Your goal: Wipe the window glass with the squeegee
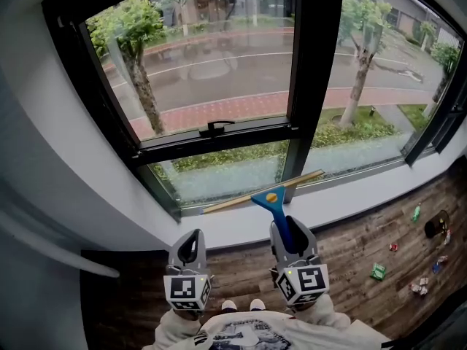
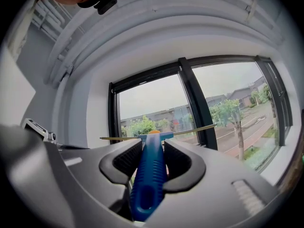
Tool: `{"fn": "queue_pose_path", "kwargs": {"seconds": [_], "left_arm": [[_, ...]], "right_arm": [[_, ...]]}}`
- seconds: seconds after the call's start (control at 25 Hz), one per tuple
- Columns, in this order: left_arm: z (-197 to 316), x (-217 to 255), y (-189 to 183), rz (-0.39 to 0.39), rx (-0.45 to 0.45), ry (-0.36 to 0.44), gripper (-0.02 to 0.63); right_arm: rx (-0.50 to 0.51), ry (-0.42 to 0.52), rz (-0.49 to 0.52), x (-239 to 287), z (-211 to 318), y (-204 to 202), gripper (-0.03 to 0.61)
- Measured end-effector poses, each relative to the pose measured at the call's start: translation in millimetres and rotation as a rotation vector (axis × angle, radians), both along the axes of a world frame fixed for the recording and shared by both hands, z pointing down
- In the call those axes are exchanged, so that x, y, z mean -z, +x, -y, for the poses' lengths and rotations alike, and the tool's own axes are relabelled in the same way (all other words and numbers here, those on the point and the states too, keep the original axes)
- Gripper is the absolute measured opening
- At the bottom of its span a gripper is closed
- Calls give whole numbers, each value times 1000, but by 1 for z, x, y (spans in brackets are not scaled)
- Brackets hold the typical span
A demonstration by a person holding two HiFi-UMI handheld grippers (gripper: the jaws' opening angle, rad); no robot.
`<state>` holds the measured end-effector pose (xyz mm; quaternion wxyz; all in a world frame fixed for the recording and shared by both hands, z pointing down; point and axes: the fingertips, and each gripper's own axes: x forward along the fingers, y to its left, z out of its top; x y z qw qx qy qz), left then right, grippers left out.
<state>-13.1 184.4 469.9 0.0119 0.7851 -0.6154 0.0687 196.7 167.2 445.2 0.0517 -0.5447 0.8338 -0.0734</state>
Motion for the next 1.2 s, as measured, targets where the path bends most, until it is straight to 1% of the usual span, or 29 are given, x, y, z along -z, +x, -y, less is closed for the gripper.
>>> {"fn": "queue_pose_path", "kwargs": {"seconds": [0.24, 0.4, 0.52, 0.64, 0.8, 1.0, 1.2], "left_arm": [[9, -1, 18, 11, -6, 3, 2], [26, -2, 20, 10, -8, 8, 2], [46, -6, 17, 9, -13, 9, 2], [77, -13, 9, 6, -25, 5, 2], [130, -15, -7, 2, -52, 13, 2], [197, -8, -44, -11, -73, 15, 2], [255, 5, -80, 3, -95, 45, 2]], "right_arm": [[0, -12, 9, -9, 7, 19, 146], [-4, -3, 7, -9, 22, 24, 146], [-2, -8, -1, -13, 40, 18, 146], [-3, -15, -12, -19, 67, 8, 146], [-24, -21, -20, -22, 117, -10, 146], [-16, 0, -44, -11, 180, -51, 146], [-30, 29, -59, 0, 238, -91, 146]]}}
